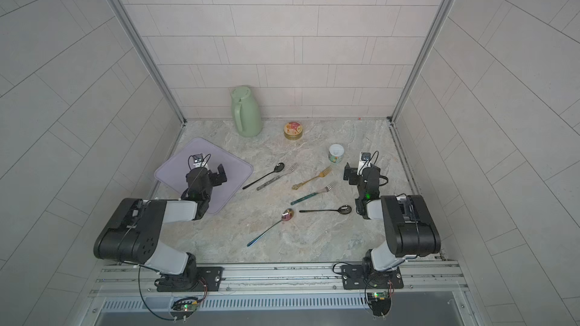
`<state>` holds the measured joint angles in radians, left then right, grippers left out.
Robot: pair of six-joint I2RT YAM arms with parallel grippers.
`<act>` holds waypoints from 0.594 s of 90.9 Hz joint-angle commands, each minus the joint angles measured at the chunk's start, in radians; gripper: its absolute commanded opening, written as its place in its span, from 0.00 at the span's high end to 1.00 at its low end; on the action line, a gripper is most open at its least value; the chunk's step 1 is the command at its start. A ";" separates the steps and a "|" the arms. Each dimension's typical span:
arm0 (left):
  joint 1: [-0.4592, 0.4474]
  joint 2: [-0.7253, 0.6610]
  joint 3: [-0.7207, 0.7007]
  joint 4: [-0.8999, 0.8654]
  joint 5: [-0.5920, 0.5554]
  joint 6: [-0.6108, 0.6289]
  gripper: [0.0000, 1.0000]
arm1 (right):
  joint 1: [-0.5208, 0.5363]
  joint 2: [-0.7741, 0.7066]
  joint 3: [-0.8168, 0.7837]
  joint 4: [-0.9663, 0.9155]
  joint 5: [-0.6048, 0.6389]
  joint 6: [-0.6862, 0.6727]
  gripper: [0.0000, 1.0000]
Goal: Set the spoon and fork side by side
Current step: Move the tray to the center of the board.
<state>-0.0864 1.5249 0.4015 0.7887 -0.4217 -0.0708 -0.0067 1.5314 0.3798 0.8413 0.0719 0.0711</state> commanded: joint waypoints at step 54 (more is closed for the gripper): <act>-0.067 -0.205 0.091 -0.293 -0.070 0.020 0.00 | 0.001 -0.211 0.065 -0.258 0.063 0.045 0.00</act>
<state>-0.1131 1.4536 0.4099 0.6945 -0.4297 -0.0517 -0.0059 1.4841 0.3817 0.7773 0.0799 0.0753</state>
